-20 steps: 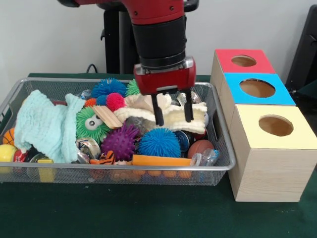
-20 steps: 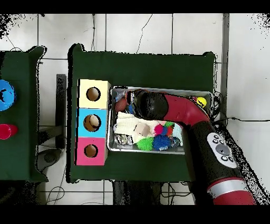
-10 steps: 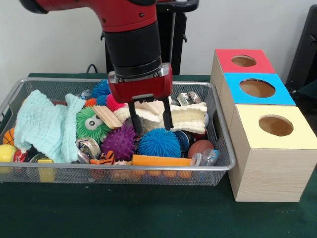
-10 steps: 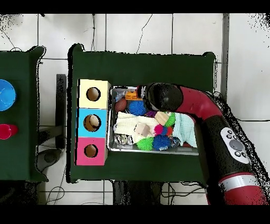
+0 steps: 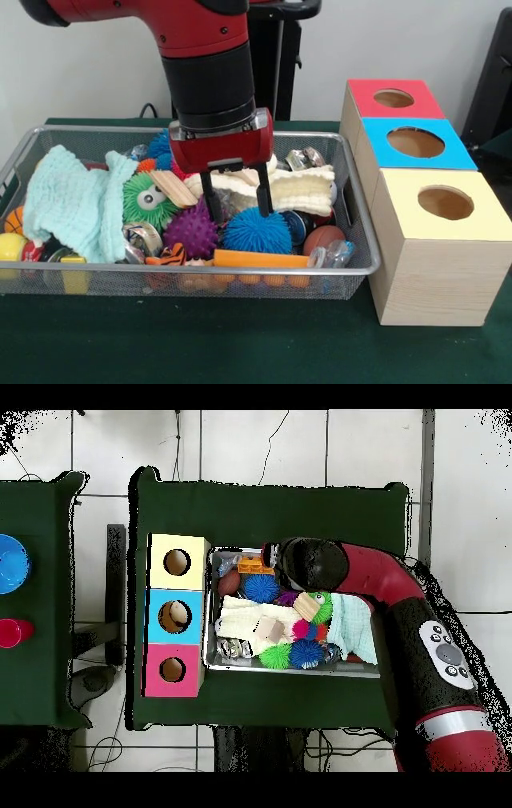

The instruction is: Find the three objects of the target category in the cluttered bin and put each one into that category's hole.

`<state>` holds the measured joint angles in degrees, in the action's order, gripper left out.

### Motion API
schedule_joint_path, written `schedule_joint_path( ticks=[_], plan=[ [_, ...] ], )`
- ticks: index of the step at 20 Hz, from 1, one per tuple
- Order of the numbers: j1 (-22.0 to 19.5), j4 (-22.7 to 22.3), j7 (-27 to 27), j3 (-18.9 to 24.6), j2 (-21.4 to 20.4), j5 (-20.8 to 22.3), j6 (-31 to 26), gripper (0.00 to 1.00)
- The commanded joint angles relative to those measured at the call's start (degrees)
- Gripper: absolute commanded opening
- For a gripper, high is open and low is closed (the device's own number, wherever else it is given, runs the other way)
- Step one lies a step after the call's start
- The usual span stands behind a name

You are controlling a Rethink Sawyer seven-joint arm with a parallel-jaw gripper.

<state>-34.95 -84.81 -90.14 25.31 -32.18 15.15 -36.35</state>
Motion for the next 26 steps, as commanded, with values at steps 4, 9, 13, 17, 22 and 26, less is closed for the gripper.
schedule_joint_path(
  ticks=[4, 9, 13, 17, 22, 26],
  plan=[
    [-2.22, -3.27, 6.4, 4.52, 0.07, 4.88, 2.64, 1.0],
    [-3.91, -2.89, 7.81, 5.9, -0.02, 5.97, 1.52, 1.0],
    [-5.18, 0.28, 10.66, 7.31, 0.43, 5.92, -2.99, 1.0],
    [-4.96, 4.52, 12.45, 7.69, -0.33, 5.05, -9.87, 1.0],
    [-5.01, 4.38, 11.38, 7.88, -0.1, 5.38, -9.48, 1.0],
    [-5.34, 1.83, 9.26, 7.88, 1.2, 6.63, -4.55, 1.0]
  ],
)
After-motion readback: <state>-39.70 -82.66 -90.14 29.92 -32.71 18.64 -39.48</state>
